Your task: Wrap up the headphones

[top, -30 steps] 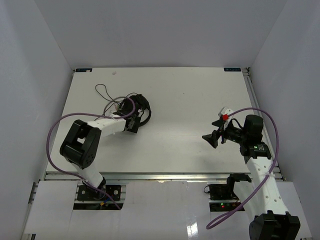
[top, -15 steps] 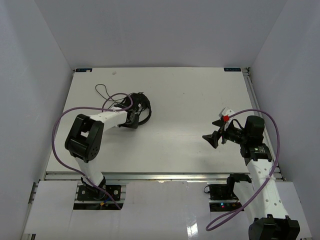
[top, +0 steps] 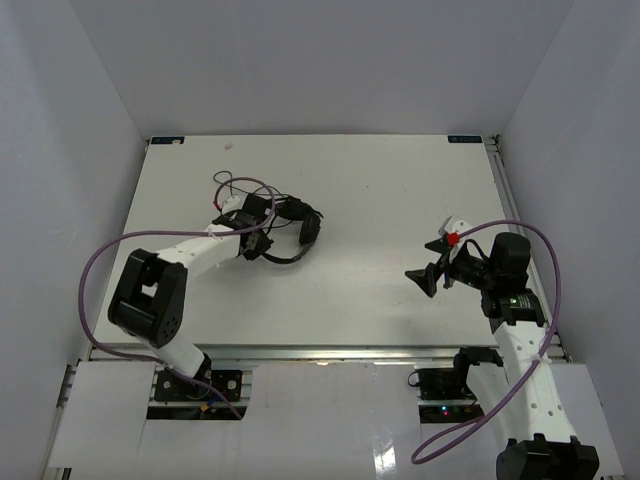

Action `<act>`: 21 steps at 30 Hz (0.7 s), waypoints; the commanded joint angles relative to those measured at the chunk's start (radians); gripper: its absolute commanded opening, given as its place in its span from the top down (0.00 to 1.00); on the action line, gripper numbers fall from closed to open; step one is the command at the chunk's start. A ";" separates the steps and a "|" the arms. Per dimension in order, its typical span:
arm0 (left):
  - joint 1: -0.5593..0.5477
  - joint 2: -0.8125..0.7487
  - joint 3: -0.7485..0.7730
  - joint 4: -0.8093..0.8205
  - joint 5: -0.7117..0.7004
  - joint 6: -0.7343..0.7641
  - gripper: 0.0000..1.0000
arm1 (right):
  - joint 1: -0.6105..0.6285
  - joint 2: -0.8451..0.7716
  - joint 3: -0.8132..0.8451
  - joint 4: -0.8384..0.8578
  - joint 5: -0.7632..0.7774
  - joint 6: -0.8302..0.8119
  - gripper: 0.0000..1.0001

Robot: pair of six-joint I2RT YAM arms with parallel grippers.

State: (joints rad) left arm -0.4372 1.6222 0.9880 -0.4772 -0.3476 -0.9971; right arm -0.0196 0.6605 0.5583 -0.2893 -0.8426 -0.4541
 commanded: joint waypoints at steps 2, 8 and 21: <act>-0.013 -0.232 0.009 0.165 0.270 0.720 1.00 | -0.003 0.019 0.021 -0.013 -0.080 -0.039 0.10; -0.078 -0.335 0.050 0.098 0.376 1.040 1.00 | 0.124 0.209 0.264 -0.100 -0.029 -0.006 0.10; -0.109 -0.437 0.078 0.063 0.483 1.016 1.00 | 0.325 0.373 0.404 -0.102 -0.143 -0.560 0.06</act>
State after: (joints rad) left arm -0.5466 1.2600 1.0098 -0.4251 0.0195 0.0519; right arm 0.3035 0.9683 0.9511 -0.3669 -0.8755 -0.7456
